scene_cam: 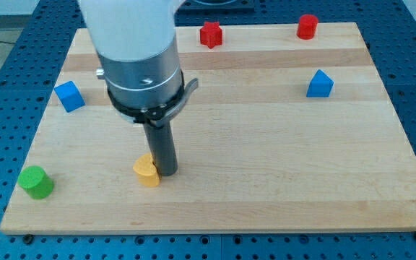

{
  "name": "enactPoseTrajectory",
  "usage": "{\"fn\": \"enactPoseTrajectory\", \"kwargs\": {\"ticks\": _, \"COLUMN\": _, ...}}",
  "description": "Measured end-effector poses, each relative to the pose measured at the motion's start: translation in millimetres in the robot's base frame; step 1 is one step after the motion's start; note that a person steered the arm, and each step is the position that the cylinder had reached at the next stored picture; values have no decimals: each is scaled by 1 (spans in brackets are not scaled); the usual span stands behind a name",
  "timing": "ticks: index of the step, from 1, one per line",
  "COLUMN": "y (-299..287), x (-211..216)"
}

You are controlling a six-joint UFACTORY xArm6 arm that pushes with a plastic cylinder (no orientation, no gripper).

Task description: Place green star at the bottom right side of the board

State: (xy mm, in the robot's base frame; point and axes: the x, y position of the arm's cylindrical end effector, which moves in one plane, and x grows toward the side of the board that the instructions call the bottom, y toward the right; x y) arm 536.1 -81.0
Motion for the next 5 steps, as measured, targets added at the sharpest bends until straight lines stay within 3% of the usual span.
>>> {"fn": "enactPoseTrajectory", "kwargs": {"ticks": 1, "y": -18, "x": -41}}
{"fn": "enactPoseTrajectory", "kwargs": {"ticks": 2, "y": -59, "x": -24}}
{"fn": "enactPoseTrajectory", "kwargs": {"ticks": 3, "y": -20, "x": 23}}
{"fn": "enactPoseTrajectory", "kwargs": {"ticks": 4, "y": -46, "x": -9}}
{"fn": "enactPoseTrajectory", "kwargs": {"ticks": 5, "y": -97, "x": -84}}
